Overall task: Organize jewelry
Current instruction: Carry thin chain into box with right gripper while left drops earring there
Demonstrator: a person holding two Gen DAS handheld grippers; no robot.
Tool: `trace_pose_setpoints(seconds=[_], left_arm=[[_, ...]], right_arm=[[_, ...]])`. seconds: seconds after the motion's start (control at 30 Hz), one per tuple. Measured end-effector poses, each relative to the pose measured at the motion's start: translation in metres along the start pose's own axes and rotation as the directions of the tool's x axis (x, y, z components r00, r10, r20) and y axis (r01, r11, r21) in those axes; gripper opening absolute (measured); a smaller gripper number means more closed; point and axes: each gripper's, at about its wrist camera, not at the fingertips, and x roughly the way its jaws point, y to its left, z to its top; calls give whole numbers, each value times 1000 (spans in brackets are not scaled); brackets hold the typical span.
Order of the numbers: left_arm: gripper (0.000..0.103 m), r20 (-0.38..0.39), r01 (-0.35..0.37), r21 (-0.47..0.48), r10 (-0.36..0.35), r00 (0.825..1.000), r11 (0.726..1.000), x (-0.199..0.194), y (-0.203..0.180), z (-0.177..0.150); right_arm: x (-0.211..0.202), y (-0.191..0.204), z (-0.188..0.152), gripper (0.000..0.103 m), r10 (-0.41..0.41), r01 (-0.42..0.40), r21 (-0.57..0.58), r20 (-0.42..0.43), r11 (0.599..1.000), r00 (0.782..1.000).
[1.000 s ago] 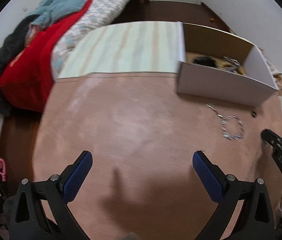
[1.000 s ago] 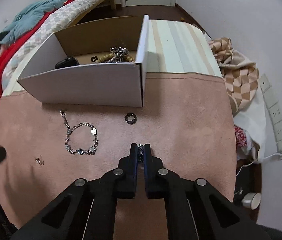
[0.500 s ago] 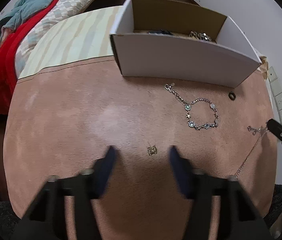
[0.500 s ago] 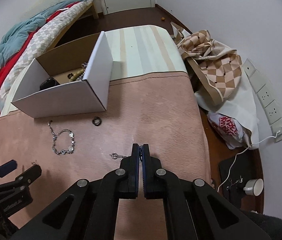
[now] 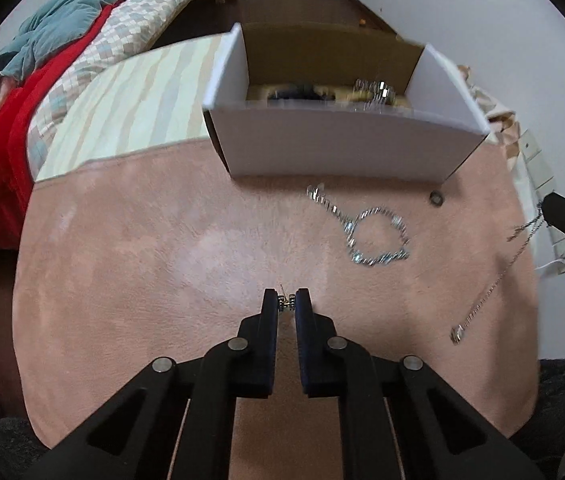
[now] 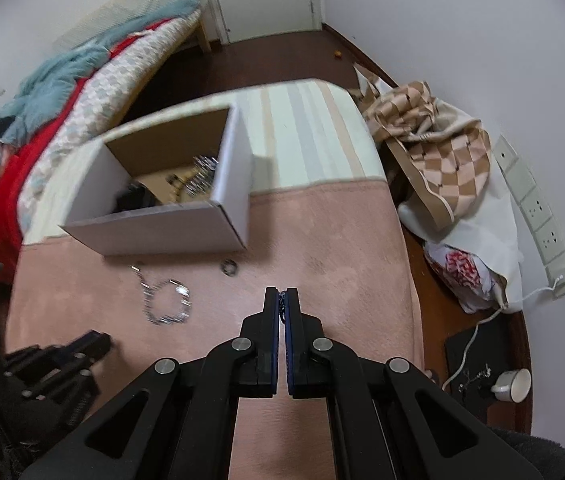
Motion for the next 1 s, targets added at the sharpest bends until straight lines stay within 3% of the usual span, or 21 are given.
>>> trace_pose_setpoints(seconds=[0.3,0.47,0.57,0.7,1.0], left_arm=[[6,133,113,-26,-109,985,993,-78,13,55],[6,166,161,-24,-155,974,987,-92,22,99],[6,166,155,-21,-149,975,988,-84,28,124],[6,107,168,-35,-164,981,985,-55,37,151],[7,-8,182,-69,-183,983,981,6,43,182]], right_arm=[[-70,30,52,2,139,-134,-52,107,990,984],[-93,45,96,2,193,-181,-84,158,980,968],[-82,51,120,2,201,-189,-96,144,977,969],[-44,57,141,2,198,-191,-97,71,977,978],[38,62,143,2,135,-141,-114,-63,983,989]])
